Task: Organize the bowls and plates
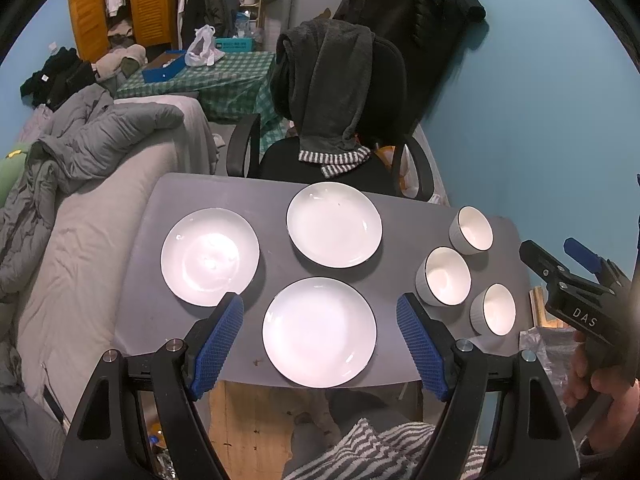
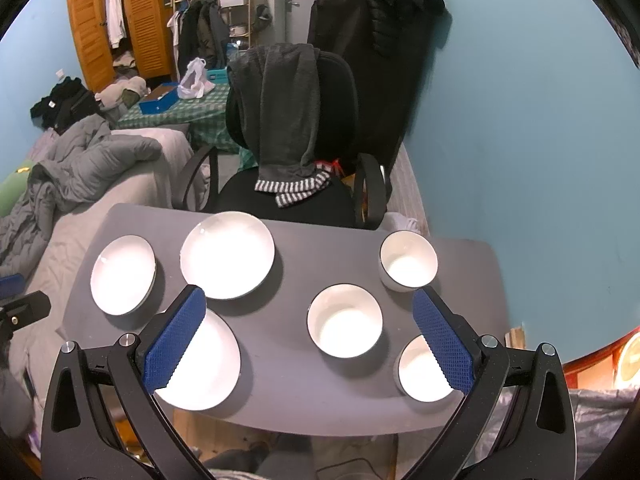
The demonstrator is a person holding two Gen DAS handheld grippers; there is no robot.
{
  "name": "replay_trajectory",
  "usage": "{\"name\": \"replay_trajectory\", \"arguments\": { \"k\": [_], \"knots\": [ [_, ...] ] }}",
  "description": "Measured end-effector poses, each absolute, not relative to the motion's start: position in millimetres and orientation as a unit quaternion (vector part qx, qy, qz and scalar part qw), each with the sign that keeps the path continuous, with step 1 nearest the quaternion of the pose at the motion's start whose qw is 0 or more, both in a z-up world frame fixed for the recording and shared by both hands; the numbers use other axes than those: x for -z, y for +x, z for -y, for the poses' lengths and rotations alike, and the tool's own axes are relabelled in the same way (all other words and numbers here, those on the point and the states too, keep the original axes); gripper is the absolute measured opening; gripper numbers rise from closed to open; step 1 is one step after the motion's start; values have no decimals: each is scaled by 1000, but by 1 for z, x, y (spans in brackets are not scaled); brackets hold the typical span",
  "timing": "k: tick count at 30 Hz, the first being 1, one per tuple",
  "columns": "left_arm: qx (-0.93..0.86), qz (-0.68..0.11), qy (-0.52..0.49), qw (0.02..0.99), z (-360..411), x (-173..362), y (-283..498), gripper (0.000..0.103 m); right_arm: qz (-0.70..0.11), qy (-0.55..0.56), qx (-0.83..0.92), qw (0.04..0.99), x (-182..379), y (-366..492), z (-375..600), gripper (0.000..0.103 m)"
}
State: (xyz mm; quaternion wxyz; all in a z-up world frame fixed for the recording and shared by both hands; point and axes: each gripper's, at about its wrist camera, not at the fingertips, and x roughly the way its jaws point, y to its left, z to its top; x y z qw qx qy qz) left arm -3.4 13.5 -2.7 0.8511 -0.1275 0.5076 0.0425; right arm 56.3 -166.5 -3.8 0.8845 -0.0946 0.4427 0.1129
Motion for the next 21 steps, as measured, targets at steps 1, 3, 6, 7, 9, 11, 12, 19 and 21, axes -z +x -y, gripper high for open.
{"name": "replay_trajectory", "arguments": {
  "k": [1, 3, 6, 7, 9, 11, 12, 19, 21],
  "knots": [
    [-43, -508, -128, 851, -13, 3, -4, 80, -442, -95, -113, 885, 4, 57, 166, 101],
    [-43, -509, -129, 850, -13, 3, -4, 80, -442, -95, -114, 885, 4, 56, 167, 101],
    [-44, -511, -130, 849, -13, 4, -4, 80, -443, -95, -115, 884, 3, 55, 170, 101],
    [-45, -511, -131, 849, -13, 5, -4, 80, -443, -95, -115, 884, 3, 55, 170, 101],
    [-45, -511, -132, 848, -13, 5, -3, 80, -444, -95, -115, 884, 3, 56, 169, 101],
    [-45, -511, -132, 848, -13, 5, -4, 80, -444, -95, -115, 884, 2, 56, 169, 101],
    [-45, -511, -132, 848, -13, 5, -4, 80, -444, -95, -115, 884, 2, 56, 169, 101],
    [-45, -511, -132, 848, -14, 5, -4, 80, -444, -94, -116, 884, 2, 56, 170, 101],
    [-46, -511, -133, 848, -14, 5, -6, 80, -444, -95, -116, 883, 2, 57, 170, 101]
  ]
}}
